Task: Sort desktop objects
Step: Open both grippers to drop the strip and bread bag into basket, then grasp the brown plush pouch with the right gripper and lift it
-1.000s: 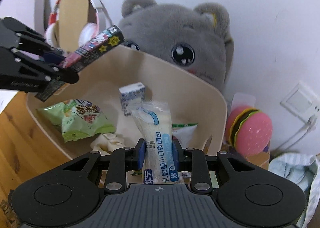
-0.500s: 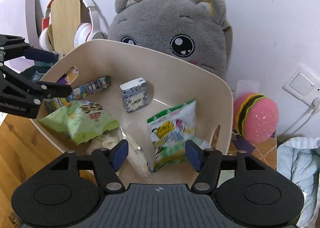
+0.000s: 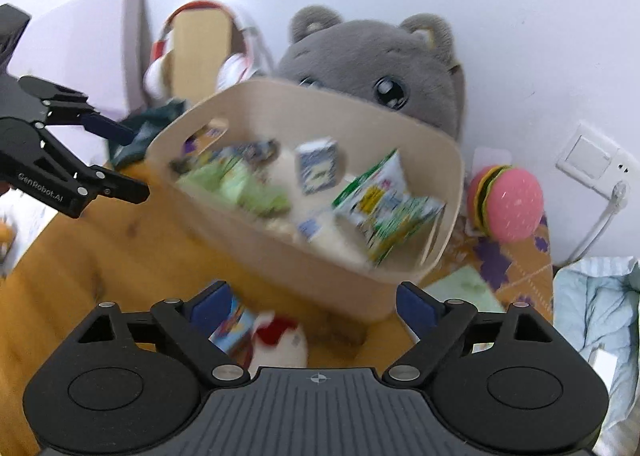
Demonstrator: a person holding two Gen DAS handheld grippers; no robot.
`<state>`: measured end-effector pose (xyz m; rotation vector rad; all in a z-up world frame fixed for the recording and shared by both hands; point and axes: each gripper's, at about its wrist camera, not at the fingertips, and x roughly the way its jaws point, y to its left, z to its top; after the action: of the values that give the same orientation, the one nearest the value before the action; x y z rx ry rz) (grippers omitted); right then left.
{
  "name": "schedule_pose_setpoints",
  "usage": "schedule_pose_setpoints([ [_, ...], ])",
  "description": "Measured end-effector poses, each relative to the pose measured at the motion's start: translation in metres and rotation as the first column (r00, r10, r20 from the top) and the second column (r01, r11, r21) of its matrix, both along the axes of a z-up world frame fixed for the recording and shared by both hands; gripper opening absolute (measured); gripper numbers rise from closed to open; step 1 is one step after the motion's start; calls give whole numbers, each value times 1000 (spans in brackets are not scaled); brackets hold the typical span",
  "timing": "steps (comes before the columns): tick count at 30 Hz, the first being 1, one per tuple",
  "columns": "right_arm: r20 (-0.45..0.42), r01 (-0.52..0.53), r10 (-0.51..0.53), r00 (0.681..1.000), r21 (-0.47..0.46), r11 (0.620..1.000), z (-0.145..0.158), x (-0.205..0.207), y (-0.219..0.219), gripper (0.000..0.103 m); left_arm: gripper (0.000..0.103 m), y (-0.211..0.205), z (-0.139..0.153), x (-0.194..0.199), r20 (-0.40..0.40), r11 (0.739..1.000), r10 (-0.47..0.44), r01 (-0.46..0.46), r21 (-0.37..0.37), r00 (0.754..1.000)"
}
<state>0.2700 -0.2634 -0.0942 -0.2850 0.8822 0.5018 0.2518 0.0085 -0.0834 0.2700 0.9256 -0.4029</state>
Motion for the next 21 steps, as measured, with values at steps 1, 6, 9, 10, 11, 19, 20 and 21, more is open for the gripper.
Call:
schedule_pose_setpoints([
  [1,-13,-14,14,1000,-4,1000,-3,-8,0,91,79,0,-5,-10,-16,1000,-5,5,1,1000],
  [6,-68,-83,82,994,-16,996,-21,-43,2,91,79,3,-25,-42,-109,1000,-11,9,-16,994],
  [9,-101,-127,125,987,-15,992,-32,-60,5,91,79,1,-34,-55,-152,1000,-9,7,-16,988],
  [10,-109,-146,143,984,-20,989,-36,-65,7,91,79,0,-37,-60,-167,1000,3,-6,-20,986],
  [11,-115,-171,166,979,-30,985,-40,-70,10,91,79,-1,-41,-64,-180,999,20,-25,-26,983],
  [19,-146,-273,261,954,-67,960,-64,-89,33,91,79,-19,-67,-79,-252,990,141,-140,23,957],
  [20,-151,-279,267,952,-69,958,-67,-88,36,90,79,-19,-70,-79,-260,987,159,-156,32,952],
  [21,-158,-287,274,949,-69,955,-70,-88,39,90,79,-20,-72,-80,-265,985,172,-168,40,949],
])
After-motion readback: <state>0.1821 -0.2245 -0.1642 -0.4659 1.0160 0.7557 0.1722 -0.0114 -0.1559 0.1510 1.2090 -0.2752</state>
